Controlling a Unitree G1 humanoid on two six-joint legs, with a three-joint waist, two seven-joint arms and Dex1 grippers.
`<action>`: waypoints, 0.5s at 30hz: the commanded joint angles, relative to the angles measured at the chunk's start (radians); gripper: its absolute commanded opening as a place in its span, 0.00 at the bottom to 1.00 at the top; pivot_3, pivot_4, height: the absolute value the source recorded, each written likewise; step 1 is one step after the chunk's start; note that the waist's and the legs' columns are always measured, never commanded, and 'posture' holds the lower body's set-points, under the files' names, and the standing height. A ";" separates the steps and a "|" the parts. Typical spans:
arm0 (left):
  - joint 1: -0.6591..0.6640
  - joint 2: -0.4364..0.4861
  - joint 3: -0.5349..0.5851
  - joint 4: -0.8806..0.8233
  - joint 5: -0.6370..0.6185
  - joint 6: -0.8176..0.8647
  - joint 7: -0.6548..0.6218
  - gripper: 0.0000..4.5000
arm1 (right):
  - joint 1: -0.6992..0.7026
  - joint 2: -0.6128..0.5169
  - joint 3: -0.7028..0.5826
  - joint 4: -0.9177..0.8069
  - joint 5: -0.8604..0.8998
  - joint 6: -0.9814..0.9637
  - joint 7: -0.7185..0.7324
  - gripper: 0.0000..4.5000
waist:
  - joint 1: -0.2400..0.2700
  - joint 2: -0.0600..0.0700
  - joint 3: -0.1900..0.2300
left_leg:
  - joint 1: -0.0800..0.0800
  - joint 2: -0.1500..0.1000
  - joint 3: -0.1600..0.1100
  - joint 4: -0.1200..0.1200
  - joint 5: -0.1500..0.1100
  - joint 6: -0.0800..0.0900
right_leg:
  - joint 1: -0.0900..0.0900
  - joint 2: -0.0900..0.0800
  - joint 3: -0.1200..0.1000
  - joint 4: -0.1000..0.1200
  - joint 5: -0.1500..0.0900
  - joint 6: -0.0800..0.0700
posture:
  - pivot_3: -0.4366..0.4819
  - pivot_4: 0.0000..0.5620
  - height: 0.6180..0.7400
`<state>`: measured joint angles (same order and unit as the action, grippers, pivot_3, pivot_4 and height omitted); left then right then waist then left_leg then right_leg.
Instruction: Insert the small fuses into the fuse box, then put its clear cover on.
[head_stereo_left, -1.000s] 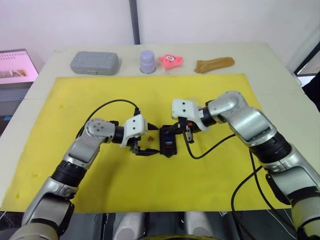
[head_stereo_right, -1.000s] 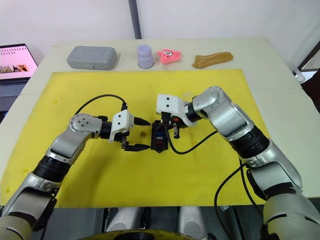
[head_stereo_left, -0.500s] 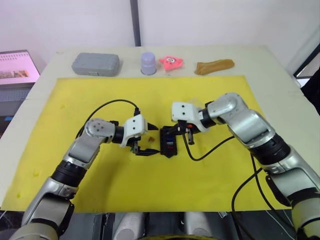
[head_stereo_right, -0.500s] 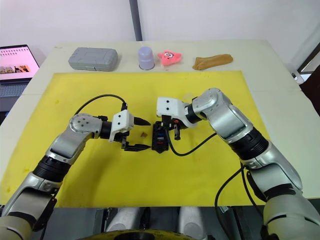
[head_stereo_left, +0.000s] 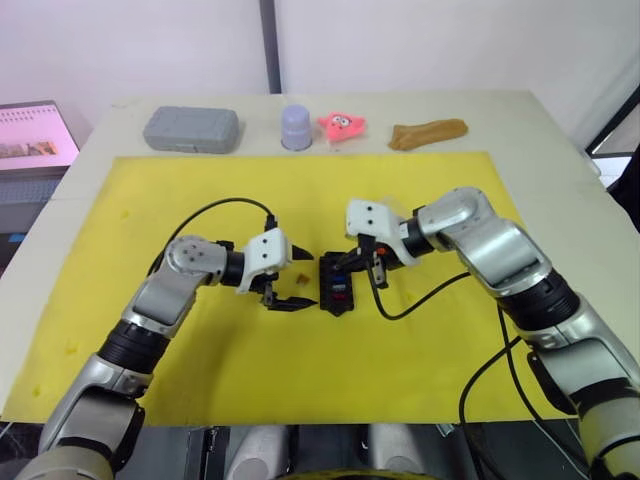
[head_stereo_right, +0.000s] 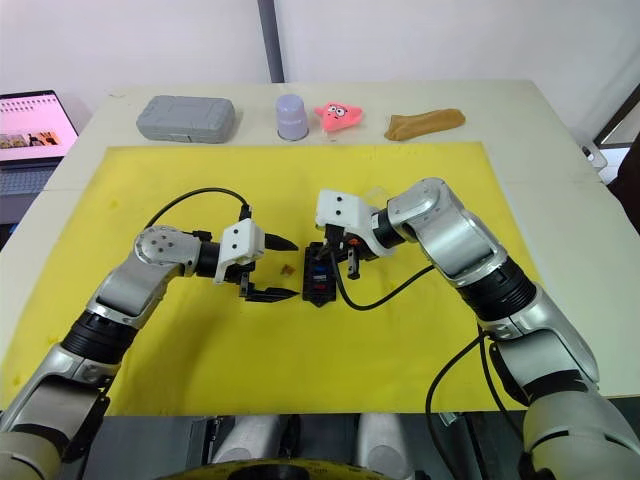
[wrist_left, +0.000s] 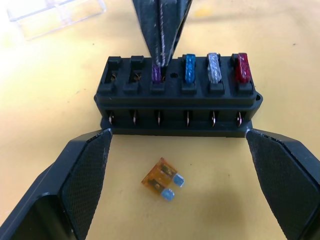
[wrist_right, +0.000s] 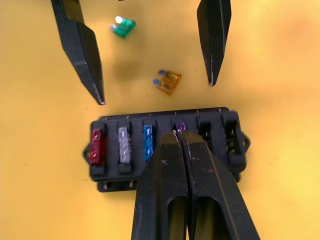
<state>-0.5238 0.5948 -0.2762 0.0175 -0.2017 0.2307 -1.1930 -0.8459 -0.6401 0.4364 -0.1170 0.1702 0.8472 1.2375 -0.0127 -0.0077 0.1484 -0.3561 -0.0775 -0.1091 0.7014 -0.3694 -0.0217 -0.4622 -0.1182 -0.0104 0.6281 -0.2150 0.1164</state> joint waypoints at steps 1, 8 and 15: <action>0.000 0.025 0.057 -0.068 -0.050 0.026 -0.011 1.00 | -0.056 -0.018 -0.090 -0.062 0.069 0.045 0.012 0.01 | -0.001 0.001 0.000 | 0.000 0.000 0.000 0.000 0.000 0.000 | 0.000 0.000 0.000 0.000 0.000 0.000 | 0.48 0.27 1.00; 0.065 0.184 0.207 -0.210 -0.212 0.216 -0.073 1.00 | -0.004 -0.166 -0.169 -0.139 0.091 -0.034 0.033 0.01 | -0.001 0.001 0.001 | -0.001 0.000 0.000 -0.001 0.000 0.000 | -0.001 0.000 0.000 0.000 0.000 0.000 | 0.48 0.27 1.00; 0.217 0.425 0.373 -0.204 -0.290 0.305 -0.167 1.00 | 0.156 -0.365 -0.270 -0.142 0.091 -0.206 0.089 0.26 | 0.001 0.003 0.003 | 0.000 0.001 0.002 -0.002 0.000 0.000 | 0.000 0.000 0.000 -0.001 0.000 0.000 | 0.48 0.27 1.00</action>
<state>-0.3205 0.9884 0.0450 -0.1763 -0.4704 0.5253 -1.3390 -0.6962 -0.9684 0.2280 -0.2411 0.2503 0.6789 1.3093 -0.0117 -0.0047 0.1511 -0.3559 -0.0767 -0.1074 0.6996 -0.3696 -0.0213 -0.4623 -0.1181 -0.0103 0.6266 -0.2151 0.1165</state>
